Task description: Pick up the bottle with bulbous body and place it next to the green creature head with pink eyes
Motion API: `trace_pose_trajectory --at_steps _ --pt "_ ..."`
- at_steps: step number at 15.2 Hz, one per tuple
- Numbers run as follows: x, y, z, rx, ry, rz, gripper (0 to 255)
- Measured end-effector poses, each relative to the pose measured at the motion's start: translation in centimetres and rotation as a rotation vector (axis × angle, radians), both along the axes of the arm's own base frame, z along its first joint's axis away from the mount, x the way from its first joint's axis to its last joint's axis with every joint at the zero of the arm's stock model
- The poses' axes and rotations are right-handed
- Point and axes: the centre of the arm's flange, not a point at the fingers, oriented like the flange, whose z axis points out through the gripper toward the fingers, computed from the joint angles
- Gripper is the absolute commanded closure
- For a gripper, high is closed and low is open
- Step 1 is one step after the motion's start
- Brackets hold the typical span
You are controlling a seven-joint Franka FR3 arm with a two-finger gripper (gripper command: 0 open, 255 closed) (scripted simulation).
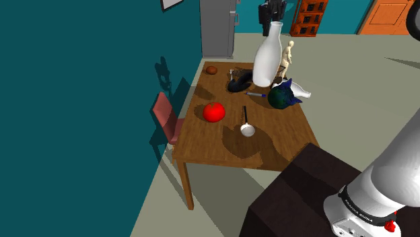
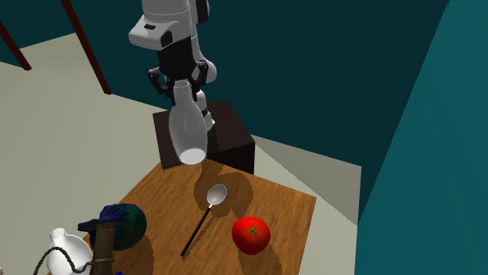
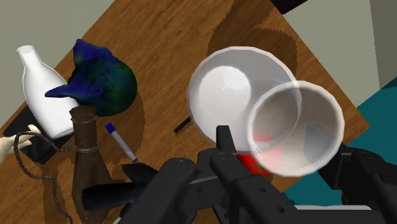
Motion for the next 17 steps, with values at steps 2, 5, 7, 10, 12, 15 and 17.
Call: trace_pose_trajectory --at_steps 2,5,7,10,12,15,17 --pt "-1.2 -2.6 0.5 0.000 0.000 -0.001 255" --pt "-3.2 -5.9 1.5 0.000 0.000 -0.001 255" --pt "-4.4 -8.3 1.8 0.000 0.000 -0.001 255" --pt "-6.2 -11.8 2.5 0.000 0.000 -0.001 255" --pt "-7.0 -13.3 2.6 0.001 0.000 -0.001 255" --pt "-7.2 -13.6 1.4 0.001 0.000 0.000 255" --pt "-7.2 -13.7 0.5 0.001 0.001 0.001 255"
